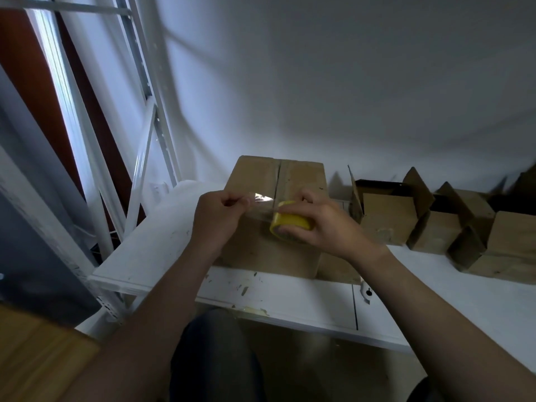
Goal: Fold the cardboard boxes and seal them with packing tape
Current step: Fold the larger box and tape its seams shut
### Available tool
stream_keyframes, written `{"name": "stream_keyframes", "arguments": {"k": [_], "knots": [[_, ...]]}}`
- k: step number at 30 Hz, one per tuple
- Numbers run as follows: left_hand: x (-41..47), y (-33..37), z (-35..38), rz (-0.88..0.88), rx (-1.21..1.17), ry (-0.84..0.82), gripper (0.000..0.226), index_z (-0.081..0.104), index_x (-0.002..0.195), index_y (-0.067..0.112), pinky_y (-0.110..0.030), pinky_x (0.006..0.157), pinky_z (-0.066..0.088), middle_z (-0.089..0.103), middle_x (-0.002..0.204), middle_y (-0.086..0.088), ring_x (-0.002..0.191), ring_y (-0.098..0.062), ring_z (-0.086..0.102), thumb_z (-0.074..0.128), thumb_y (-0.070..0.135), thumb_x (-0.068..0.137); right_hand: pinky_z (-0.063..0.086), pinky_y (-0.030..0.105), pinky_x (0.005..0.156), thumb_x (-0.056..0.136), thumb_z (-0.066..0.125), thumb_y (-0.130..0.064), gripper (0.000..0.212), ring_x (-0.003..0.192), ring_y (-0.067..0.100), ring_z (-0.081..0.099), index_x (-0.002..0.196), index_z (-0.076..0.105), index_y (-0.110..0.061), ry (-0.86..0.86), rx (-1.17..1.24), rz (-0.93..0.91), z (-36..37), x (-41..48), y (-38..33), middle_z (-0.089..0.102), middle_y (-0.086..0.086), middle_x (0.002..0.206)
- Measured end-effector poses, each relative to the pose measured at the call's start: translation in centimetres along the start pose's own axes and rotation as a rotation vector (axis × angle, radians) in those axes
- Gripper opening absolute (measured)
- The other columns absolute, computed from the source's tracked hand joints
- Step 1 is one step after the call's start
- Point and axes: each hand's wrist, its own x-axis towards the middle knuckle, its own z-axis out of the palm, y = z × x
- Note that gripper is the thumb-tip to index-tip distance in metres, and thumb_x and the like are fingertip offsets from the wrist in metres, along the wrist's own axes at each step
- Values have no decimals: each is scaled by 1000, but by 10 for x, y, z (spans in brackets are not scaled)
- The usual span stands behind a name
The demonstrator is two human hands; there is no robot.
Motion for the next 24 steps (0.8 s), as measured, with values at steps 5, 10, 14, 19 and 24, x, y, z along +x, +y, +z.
{"name": "stream_keyframes", "arguments": {"k": [5,10,14,19,24], "knots": [[5,-2,-7,16,38,34,29,76,115,10,-26,90,48,74,111,-3,98,-15,66,68,30,95,53,42,76,87,74,-43,36,103,22,58,118,63,-28,161,86,-109,-3,-11,13,57,0,114],[6,-4,-11,51,46,120,24,75,113,13,-26,89,49,73,103,3,93,-12,65,69,28,95,56,43,72,86,75,-44,36,99,21,57,118,65,-31,55,-70,-124,-7,-10,26,54,-2,112],[10,-12,-16,36,2,143,24,77,113,14,-18,82,50,75,102,2,86,-4,65,69,28,95,53,38,77,86,82,-36,37,104,20,59,115,63,-23,167,30,-164,-16,-15,26,58,-1,116],[10,-13,-16,63,10,166,25,78,111,12,-24,88,49,75,101,1,91,-10,67,70,28,94,46,26,72,84,81,-42,36,99,13,55,112,61,-31,91,-22,-105,-14,-13,31,53,-11,113],[14,-17,-21,34,-4,176,22,78,108,14,-24,86,50,75,99,2,89,-8,66,71,29,93,46,25,76,84,79,-46,37,100,13,57,115,65,-30,118,9,-84,-19,-13,33,57,-10,113]]}}
